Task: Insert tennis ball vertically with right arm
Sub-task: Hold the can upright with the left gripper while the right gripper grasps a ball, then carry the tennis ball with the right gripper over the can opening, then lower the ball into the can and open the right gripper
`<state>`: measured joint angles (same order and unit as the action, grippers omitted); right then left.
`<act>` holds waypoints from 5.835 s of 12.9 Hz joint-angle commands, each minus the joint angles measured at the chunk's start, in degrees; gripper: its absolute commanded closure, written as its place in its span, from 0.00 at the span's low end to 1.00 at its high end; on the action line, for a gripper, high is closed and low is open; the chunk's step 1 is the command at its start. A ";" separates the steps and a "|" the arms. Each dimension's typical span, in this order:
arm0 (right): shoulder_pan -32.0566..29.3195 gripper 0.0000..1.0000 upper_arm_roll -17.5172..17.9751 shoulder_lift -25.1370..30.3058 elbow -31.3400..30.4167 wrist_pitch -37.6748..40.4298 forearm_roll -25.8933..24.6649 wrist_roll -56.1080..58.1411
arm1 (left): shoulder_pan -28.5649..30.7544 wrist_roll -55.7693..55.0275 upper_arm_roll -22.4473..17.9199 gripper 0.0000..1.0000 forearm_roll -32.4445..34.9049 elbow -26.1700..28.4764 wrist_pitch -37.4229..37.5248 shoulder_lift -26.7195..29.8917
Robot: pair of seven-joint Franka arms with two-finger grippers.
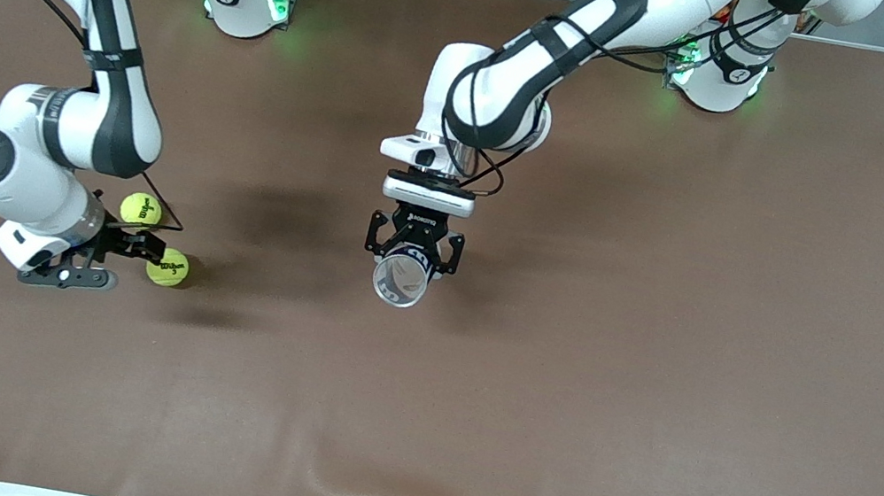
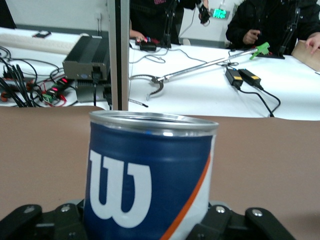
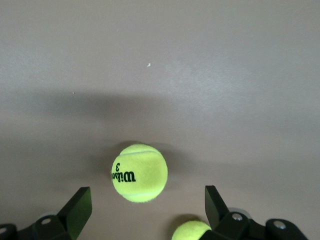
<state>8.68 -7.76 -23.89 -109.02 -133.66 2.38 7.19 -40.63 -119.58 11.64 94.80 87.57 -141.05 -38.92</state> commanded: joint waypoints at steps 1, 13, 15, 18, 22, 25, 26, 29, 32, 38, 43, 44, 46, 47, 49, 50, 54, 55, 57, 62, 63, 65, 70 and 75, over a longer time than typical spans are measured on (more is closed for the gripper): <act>1.25 0.00 -0.24 0.43 -4.78 -6.23 0.17 -0.43 | -2.69 -1.97 -0.74 0.37 3.36 -1.43 5.50 -1.50; 1.52 0.00 -0.24 -5.73 -6.46 -15.04 0.70 -0.69 | -8.59 -18.57 -0.65 0.37 16.81 -2.67 20.80 -6.43; 1.60 0.09 -0.24 -5.82 -6.47 -15.05 0.70 -0.69 | -9.29 -19.98 -0.74 0.37 16.99 -2.75 22.21 -7.66; 1.69 0.25 -0.24 -5.82 -6.73 -15.31 0.70 -0.69 | -9.29 -21.04 -0.74 0.36 19.09 -3.19 23.88 -9.24; 1.69 0.39 -0.24 -5.90 -6.73 -15.23 0.70 -0.69 | -9.38 -23.06 -0.74 0.36 21.92 -3.46 26.96 -11.44; 1.69 0.66 -0.24 -5.82 -6.73 -15.14 0.70 -0.69 | -9.65 -24.72 -0.74 0.36 24.37 -3.54 28.37 -12.93; 1.69 0.79 -0.24 -5.73 -6.64 -14.88 0.70 -0.78 | -9.65 -24.99 -0.83 0.36 24.90 -3.54 28.63 -13.46; 1.78 0.89 -0.24 -3.72 -6.29 -14.17 0.70 -0.69 | -9.65 -25.79 -0.83 0.36 25.87 -3.72 29.69 -14.43; 2.66 0.89 -0.32 -1.34 -2.26 -5.86 0.61 -0.78 | -9.73 -25.87 -0.83 0.36 25.96 -3.72 29.78 -14.78; 3.01 0.89 -0.24 -0.37 7.83 6.45 0.61 -5.50 | -9.73 -26.40 -0.91 0.36 26.75 -3.90 30.92 -15.84; 7.22 0.89 -0.24 -0.81 19.80 19.13 0.78 -15.26 | -9.73 -26.40 -0.91 0.30 26.75 -3.90 30.92 -15.84; 8.45 0.89 -0.24 -0.72 20.68 20.01 0.79 -16.67 | -9.73 -26.40 -0.91 0.30 26.75 -3.98 30.92 -15.84; 9.07 0.89 -0.24 -0.72 23.23 22.90 0.87 -19.05 | -9.73 -26.32 -0.91 0.29 26.75 -3.98 30.92 -15.75; 9.25 0.89 -0.15 -0.63 24.20 24.05 0.87 -20.02 | -9.73 -26.31 -0.91 0.29 26.75 -3.98 30.92 -15.83; 10.74 0.89 -0.15 -0.63 25.17 24.94 0.87 -23.17 | -9.73 -26.23 -0.91 0.27 26.75 -3.98 30.92 -15.84; 11.53 0.89 -0.15 -0.54 25.35 24.94 0.96 -25.11 | -9.73 -26.23 -0.91 0.27 26.75 -3.98 30.92 -15.84; 14.60 0.89 -0.15 -0.45 29.21 28.54 2.18 -31.96 | -9.73 -26.14 -0.91 0.27 26.75 -3.98 30.92 -15.84; 15.31 0.89 -0.15 -0.45 29.31 28.54 3.84 -33.37 | -9.73 -26.14 -0.91 0.27 26.75 -3.98 30.92 -15.84; 17.15 0.89 -0.15 -0.72 29.31 28.46 4.91 -38.02 | -9.73 -26.14 -0.91 0.27 26.75 -4.07 30.92 -15.84; 24.09 0.89 -0.15 -1.85 30.97 27.93 4.83 -52.96 | -9.73 -26.05 -0.91 0.27 26.75 -4.34 30.92 -15.84; 25.32 0.89 -0.15 -2.03 31.59 27.49 5.35 -55.77 | -9.73 -26.05 -0.91 0.27 26.75 -4.34 30.92 -15.84; 27.35 0.89 -0.15 -2.21 32.64 24.69 6.75 -61.31 | -9.73 -26.05 -0.91 0.26 26.75 -4.34 30.92 -15.84; 31.83 0.89 -0.15 -3.44 32.82 16.35 7.20 -71.52 | -9.73 -25.96 -0.91 0.23 26.75 -4.34 30.92 -15.84; 34.30 0.88 -0.32 -6.07 32.73 15.89 6.32 -71.97 | -9.73 -25.96 -0.91 0.23 26.75 -4.34 30.92 -16.01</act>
<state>41.60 -7.30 -28.08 -78.26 -118.09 8.26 -63.81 -49.97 -144.58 10.78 119.38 85.88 -111.28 -52.78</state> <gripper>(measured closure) 0.335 0.229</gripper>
